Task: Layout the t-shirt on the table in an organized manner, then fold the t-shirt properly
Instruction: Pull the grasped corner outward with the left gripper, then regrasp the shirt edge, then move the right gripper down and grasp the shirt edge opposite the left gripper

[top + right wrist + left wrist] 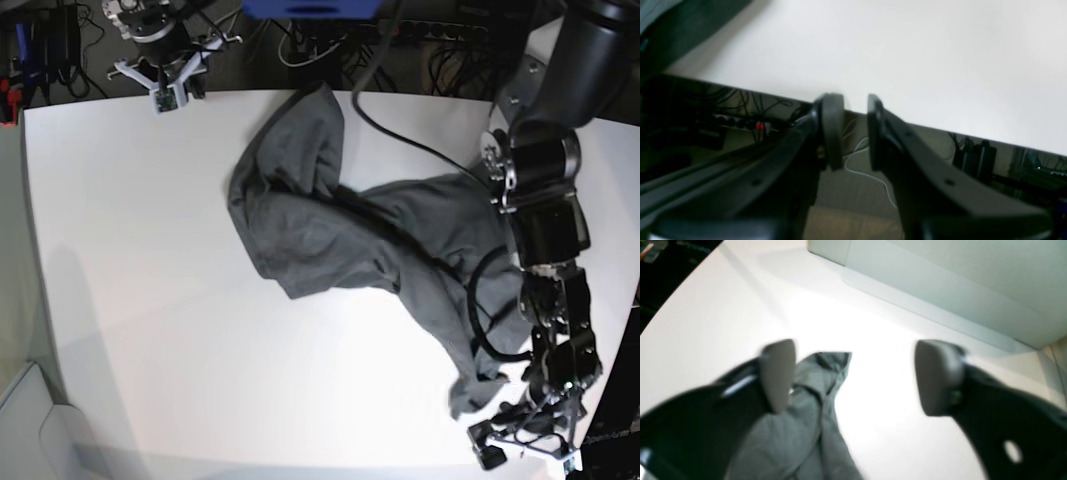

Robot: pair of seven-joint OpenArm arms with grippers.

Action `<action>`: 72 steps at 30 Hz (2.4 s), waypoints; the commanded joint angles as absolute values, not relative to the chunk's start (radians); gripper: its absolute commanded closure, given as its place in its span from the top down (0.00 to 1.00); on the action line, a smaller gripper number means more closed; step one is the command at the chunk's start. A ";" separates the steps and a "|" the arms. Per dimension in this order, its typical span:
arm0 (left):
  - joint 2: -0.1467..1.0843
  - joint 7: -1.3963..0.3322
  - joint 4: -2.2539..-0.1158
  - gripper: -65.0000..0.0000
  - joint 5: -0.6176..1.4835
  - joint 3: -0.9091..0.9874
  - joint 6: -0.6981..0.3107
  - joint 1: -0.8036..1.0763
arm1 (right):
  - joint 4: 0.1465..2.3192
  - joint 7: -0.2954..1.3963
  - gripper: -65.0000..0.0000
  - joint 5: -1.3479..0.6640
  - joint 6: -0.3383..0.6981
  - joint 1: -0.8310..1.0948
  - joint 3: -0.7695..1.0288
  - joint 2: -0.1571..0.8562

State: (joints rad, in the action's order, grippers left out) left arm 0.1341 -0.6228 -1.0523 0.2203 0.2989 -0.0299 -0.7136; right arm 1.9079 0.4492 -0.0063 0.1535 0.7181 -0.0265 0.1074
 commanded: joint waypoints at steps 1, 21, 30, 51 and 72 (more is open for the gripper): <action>0.140 -0.604 -1.075 1.00 0.226 0.298 -0.036 -0.730 | 1.923 0.430 0.22 -0.008 0.157 0.725 -0.025 0.113; 0.113 -0.817 -1.518 1.00 0.229 0.446 -0.047 -0.101 | 1.926 0.430 0.23 -0.008 0.157 0.687 -0.024 0.114; 0.117 -0.779 -1.575 1.00 0.228 0.444 -0.048 0.031 | 1.931 0.430 0.23 -0.008 0.157 0.636 -0.028 0.139; 0.243 -0.769 -1.466 1.00 0.219 0.447 -0.044 0.090 | 1.985 0.776 0.23 -0.064 0.389 0.217 -0.024 0.105; 0.277 -0.777 -1.475 1.00 0.219 0.447 -0.039 0.090 | 1.544 1.082 0.39 -0.065 0.467 -0.277 -0.246 -0.001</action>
